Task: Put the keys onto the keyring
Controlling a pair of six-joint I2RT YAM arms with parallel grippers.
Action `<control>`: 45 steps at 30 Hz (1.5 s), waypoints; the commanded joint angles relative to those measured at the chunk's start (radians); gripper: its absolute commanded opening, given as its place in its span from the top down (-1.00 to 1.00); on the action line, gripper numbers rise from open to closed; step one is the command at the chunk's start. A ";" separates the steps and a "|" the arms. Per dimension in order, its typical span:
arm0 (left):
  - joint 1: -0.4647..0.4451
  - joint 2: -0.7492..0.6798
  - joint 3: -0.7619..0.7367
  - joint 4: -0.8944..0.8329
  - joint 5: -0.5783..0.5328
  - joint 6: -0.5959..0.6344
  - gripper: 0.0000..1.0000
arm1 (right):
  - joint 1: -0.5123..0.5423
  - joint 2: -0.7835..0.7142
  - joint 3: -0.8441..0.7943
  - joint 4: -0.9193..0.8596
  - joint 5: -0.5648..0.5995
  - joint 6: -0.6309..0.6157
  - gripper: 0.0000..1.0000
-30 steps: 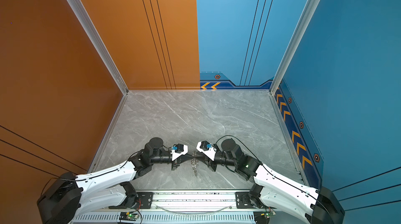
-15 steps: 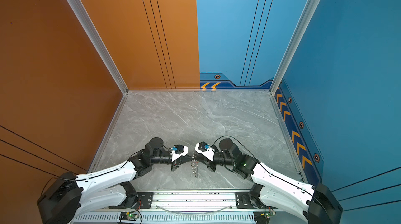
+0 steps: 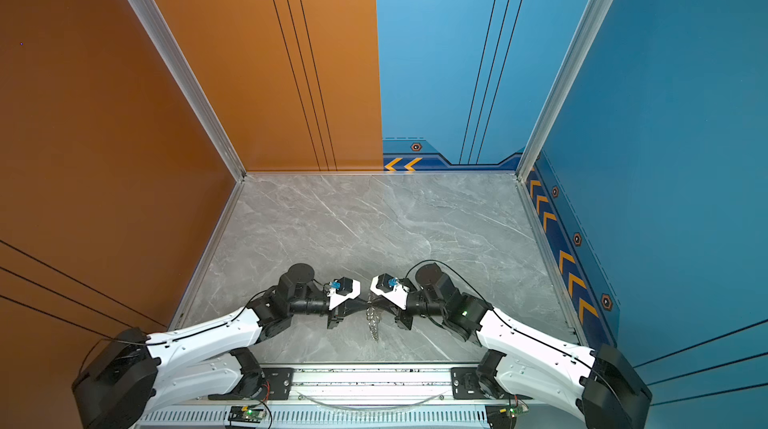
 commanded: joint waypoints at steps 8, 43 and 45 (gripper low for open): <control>0.002 -0.015 0.006 0.039 -0.010 -0.010 0.51 | 0.136 0.025 0.232 -0.421 0.328 -0.140 1.00; 0.036 -0.001 -0.017 0.179 0.013 -0.130 1.00 | -0.005 -0.053 0.132 -0.222 0.087 0.007 0.57; 0.037 -0.001 -0.019 0.183 0.017 -0.131 1.00 | -0.005 -0.047 0.126 -0.213 0.068 0.012 0.60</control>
